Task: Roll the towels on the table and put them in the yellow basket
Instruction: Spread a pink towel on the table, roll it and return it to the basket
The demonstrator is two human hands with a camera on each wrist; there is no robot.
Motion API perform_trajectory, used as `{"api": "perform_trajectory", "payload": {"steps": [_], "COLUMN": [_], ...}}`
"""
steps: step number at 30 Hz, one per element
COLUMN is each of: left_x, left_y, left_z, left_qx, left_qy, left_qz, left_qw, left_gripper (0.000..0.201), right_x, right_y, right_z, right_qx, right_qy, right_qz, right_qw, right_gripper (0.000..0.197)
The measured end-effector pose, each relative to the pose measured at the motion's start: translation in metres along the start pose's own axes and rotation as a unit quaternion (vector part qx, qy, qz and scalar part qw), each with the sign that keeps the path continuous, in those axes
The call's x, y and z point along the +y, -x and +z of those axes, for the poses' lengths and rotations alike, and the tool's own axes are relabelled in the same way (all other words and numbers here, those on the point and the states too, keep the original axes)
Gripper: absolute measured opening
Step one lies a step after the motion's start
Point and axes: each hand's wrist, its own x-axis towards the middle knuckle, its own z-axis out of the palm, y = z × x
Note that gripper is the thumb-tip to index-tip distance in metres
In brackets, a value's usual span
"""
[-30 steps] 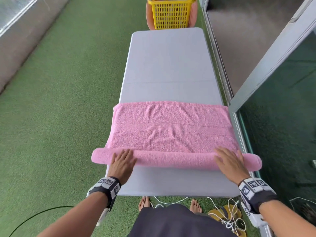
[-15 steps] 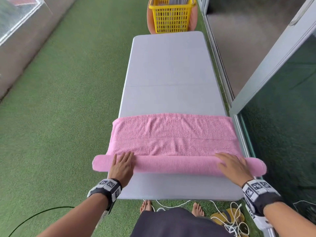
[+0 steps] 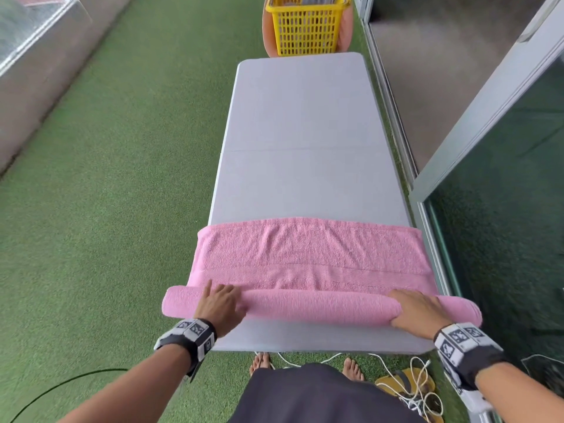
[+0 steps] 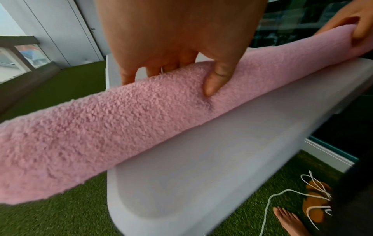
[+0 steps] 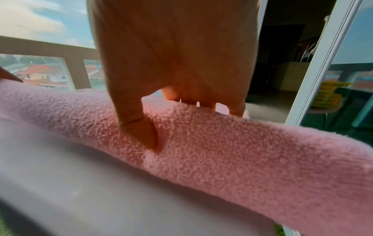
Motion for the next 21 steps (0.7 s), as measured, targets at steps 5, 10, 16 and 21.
{"api": "perform_trajectory", "payload": {"steps": [5, 10, 16, 21], "left_x": [-0.004, -0.007, -0.006, -0.009], "left_y": [-0.019, -0.002, 0.009, -0.011], "left_z": [-0.012, 0.013, 0.018, -0.003], "left_qx": [-0.002, -0.013, 0.005, 0.011], "left_qy": [0.068, -0.014, -0.025, 0.022], "left_qz": [-0.041, 0.010, 0.015, -0.009], "left_qw": [0.997, 1.000, 1.000, 1.000], "left_gripper": [0.064, 0.080, 0.037, 0.064], "right_x": [0.008, -0.004, -0.001, 0.009], "right_y": [-0.019, 0.001, 0.016, -0.005], "right_z": [-0.012, 0.017, 0.029, -0.009], "right_qx": [0.094, 0.064, 0.075, 0.097], "right_qy": [-0.065, 0.014, 0.027, -0.055], "right_qz": [-0.008, 0.002, -0.002, -0.008], "right_qw": [0.993, 0.998, 0.997, 0.994], "right_gripper": [0.046, 0.080, 0.065, 0.060]}}
